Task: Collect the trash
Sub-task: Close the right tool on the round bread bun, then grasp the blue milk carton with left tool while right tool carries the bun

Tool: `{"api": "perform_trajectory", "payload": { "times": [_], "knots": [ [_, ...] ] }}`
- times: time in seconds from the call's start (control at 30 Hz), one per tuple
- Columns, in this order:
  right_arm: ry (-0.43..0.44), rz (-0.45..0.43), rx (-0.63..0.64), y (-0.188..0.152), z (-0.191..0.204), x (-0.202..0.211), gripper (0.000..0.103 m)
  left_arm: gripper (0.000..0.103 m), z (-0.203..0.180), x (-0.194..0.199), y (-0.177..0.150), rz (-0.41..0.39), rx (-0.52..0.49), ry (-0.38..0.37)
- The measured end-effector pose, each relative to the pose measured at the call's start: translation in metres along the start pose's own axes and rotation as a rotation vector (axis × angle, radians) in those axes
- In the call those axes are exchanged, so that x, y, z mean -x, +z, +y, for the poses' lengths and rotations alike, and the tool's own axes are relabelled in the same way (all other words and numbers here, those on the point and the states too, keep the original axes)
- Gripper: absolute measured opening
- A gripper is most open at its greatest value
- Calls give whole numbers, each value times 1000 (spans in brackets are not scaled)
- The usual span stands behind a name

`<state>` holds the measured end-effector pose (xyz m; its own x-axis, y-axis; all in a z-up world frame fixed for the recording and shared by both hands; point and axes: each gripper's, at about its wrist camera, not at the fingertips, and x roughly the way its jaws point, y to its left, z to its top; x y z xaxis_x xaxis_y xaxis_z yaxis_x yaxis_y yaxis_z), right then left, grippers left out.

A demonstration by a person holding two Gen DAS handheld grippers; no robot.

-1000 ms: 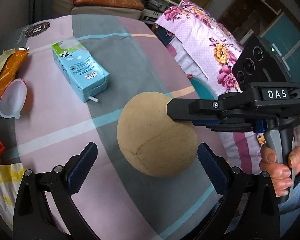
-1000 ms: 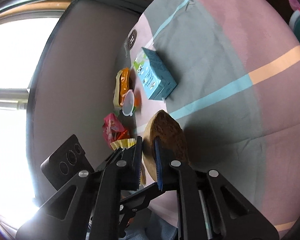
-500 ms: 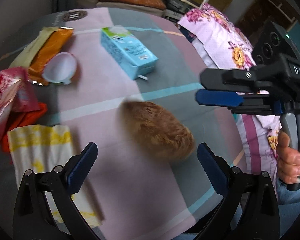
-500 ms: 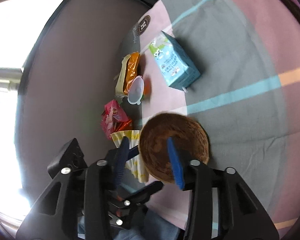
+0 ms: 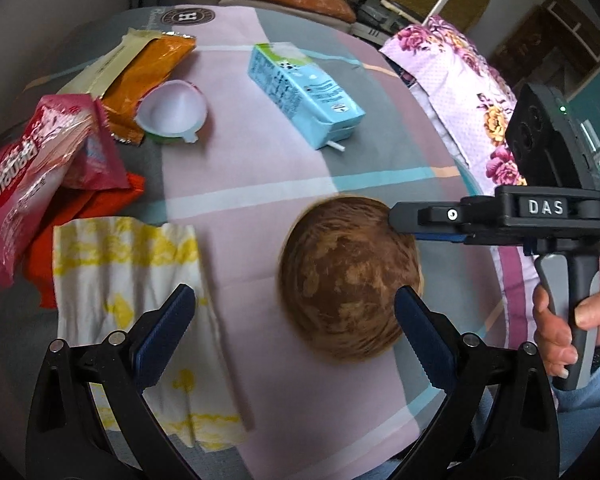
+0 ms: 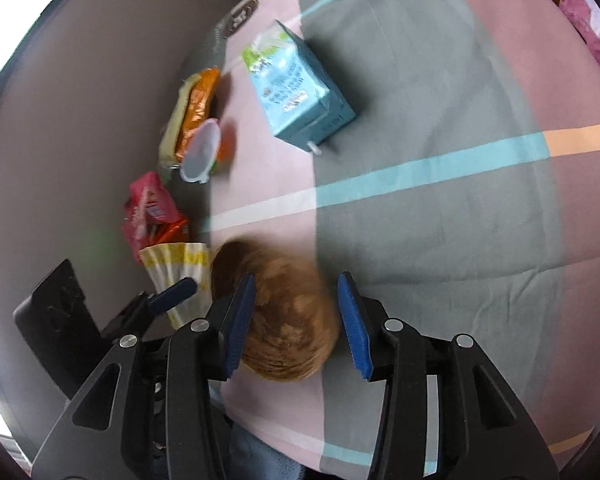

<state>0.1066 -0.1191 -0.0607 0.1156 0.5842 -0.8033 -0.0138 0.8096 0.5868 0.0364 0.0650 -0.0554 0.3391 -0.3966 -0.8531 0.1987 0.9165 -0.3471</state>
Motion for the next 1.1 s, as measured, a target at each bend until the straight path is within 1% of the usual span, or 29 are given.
{"api": "perform_trajectory", "payload": {
  "times": [0.03, 0.17, 0.2, 0.23, 0.27, 0.3, 0.37, 0.4, 0.43, 0.63, 0.7, 0.77, 0.9, 0.97, 1.1],
  "knots": [
    [-9, 1, 3, 0, -1, -1, 42, 99, 1, 0, 0, -1, 1, 0],
    [5, 29, 18, -1, 0, -13, 42, 99, 5, -2, 1, 4, 6, 8],
    [8, 35, 20, -1, 0, -15, 40, 99, 6, -2, 1, 5, 9, 10],
    [6, 40, 25, -1, 0, -19, 27, 99, 6, -1, 1, 6, 10, 11],
    [-2, 43, 31, 0, 0, -22, 17, 99, 7, -1, 1, 6, 11, 11],
    [-4, 47, 35, 2, 2, -25, 16, 99, 6, -1, 2, 8, 11, 12],
    [-44, 51, 54, 3, 1, -30, 10, 99, 5, -1, 2, 11, 6, 18],
    [-46, 49, 58, 3, 0, -28, 7, 99, 4, -1, 3, 12, 5, 20],
    [-30, 36, 47, 5, -2, -24, 5, 99, 3, -1, 3, 14, 4, 21],
    [-81, -126, 8, 21, -27, 24, 5, 99, -6, -8, 20, 12, 4, 32],
    [-109, -174, -7, 25, -39, 43, 5, 99, -10, -12, 31, 0, 15, 31],
    [-108, -212, -34, 29, -53, 60, 5, 99, -15, -17, 42, -12, 20, 34],
    [-126, -274, -62, 36, -74, 84, 5, 99, -25, -31, 78, -34, 58, 55],
    [-131, -299, -79, 40, -84, 94, 5, 99, -27, -42, 100, -40, 96, 77],
    [-157, -342, -93, 45, -101, 108, 5, 98, -33, -63, 129, -36, 146, 124]
  ]
}}
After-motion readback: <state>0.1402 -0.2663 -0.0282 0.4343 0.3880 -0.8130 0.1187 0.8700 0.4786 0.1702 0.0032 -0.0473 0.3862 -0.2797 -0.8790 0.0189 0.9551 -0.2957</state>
